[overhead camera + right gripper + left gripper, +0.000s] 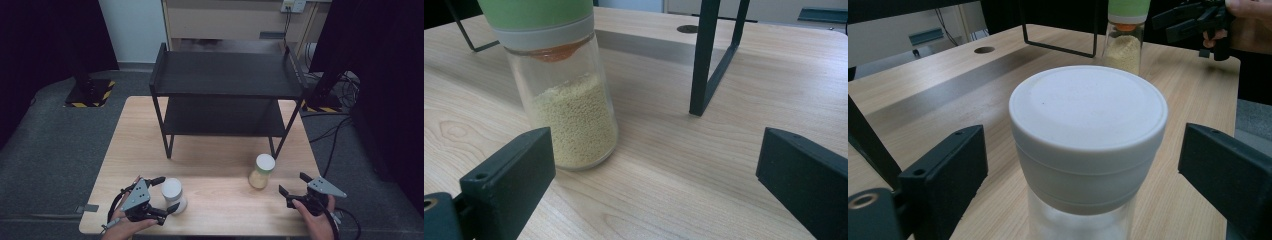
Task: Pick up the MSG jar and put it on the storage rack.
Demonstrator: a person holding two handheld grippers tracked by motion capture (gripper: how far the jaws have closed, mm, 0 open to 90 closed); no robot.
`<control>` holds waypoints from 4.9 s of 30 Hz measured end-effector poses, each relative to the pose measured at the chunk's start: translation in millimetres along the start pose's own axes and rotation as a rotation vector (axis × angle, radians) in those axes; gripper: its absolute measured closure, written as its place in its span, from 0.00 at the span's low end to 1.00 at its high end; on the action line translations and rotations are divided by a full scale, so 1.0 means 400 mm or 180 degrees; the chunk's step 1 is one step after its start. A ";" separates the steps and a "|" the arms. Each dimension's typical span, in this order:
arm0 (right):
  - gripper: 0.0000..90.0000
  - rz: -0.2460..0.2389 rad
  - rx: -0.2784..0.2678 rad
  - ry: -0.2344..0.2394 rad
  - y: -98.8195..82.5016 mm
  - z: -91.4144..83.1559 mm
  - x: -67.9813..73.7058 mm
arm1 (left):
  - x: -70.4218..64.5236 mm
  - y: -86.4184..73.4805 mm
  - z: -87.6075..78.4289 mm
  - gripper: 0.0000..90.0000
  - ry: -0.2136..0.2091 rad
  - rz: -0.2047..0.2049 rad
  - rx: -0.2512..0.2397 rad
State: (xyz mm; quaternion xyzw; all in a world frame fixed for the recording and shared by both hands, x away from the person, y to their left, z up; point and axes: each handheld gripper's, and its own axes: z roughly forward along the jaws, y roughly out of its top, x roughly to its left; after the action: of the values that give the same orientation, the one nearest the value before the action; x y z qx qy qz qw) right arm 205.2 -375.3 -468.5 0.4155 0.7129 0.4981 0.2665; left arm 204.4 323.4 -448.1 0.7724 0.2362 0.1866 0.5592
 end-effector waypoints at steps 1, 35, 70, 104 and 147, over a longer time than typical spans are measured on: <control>0.03 0.0000 -0.0001 -0.0001 0.000 0.000 0.000 | -0.001 0.000 0.002 0.06 0.0000 -0.0004 0.0003; 0.03 0.0013 0.0015 -0.0006 -0.003 -0.004 0.002 | 0.006 0.008 0.022 0.36 -0.0028 0.0040 -0.0008; 0.03 0.0052 0.0024 -0.0040 -0.002 -0.008 0.000 | 0.005 0.085 -0.010 0.36 -0.0103 0.0031 -0.0018; 0.02 0.0076 0.0013 -0.0066 0.000 -0.017 -0.003 | 0.015 0.275 -0.012 0.36 -0.0270 0.0242 0.0091; 0.02 0.0095 0.0008 -0.0068 -0.001 -0.019 -0.002 | 0.077 0.512 0.023 0.36 -0.0644 0.0428 0.0042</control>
State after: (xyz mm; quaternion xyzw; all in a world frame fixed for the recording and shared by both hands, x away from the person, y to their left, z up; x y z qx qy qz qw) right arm 199.4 -379.5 -466.0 0.4317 0.7044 0.4967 0.2661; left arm 266.8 280.0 -255.0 0.8051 0.1275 0.1432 0.5613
